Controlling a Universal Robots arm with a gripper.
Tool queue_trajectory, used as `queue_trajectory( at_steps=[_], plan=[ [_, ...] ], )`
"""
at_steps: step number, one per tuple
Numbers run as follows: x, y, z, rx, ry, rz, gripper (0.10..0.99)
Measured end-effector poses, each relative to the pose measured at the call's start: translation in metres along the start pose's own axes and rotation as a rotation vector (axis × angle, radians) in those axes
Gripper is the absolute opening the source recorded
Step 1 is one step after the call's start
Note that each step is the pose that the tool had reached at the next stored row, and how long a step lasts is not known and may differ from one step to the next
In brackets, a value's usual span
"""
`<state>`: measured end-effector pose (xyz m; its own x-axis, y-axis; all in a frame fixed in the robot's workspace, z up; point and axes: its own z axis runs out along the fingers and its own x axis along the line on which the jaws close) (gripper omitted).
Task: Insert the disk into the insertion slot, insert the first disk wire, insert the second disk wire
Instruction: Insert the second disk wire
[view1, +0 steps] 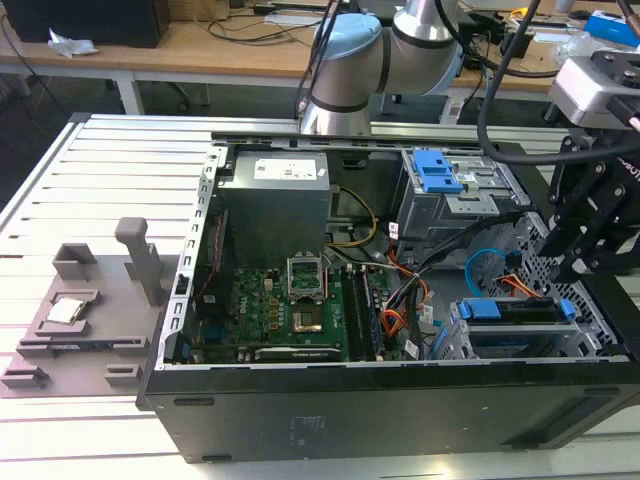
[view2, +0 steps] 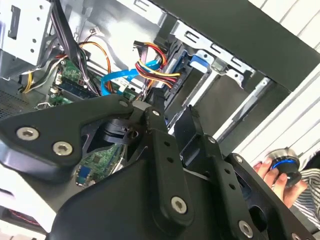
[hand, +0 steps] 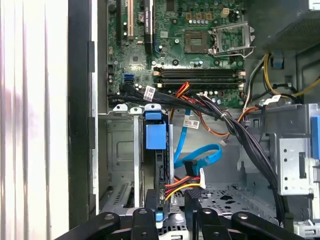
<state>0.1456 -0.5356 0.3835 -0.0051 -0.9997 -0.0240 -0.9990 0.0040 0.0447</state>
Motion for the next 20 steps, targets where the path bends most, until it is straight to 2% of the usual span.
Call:
queue_trajectory(
  at_steps=[4, 5, 6, 9, 11, 13, 16, 17, 20],
  plan=[
    [-0.0084, 0.0028, 0.0037, 0.000, -0.0046, -0.010, 0.361],
    [-0.0138, 0.0079, 0.0049, 0.000, -0.0045, -0.013, 0.361],
    [-0.0151, 0.0118, 0.0054, 0.000, -0.0043, -0.015, 0.361],
    [-0.0155, 0.0199, 0.0082, 0.000, -0.0042, -0.020, 0.361],
    [-0.0154, 0.0256, 0.0135, -0.001, -0.0029, -0.036, 0.361],
    [-0.0154, 0.0269, 0.0146, -0.001, 0.0028, -0.042, 0.361],
    [-0.0153, 0.0270, 0.0147, -0.001, 0.0029, -0.043, 0.361],
    [-0.0154, 0.0270, 0.0147, -0.001, 0.0029, -0.042, 0.349],
    [-0.0154, 0.0270, 0.0148, -0.001, 0.0032, -0.042, 0.165]
  ],
)
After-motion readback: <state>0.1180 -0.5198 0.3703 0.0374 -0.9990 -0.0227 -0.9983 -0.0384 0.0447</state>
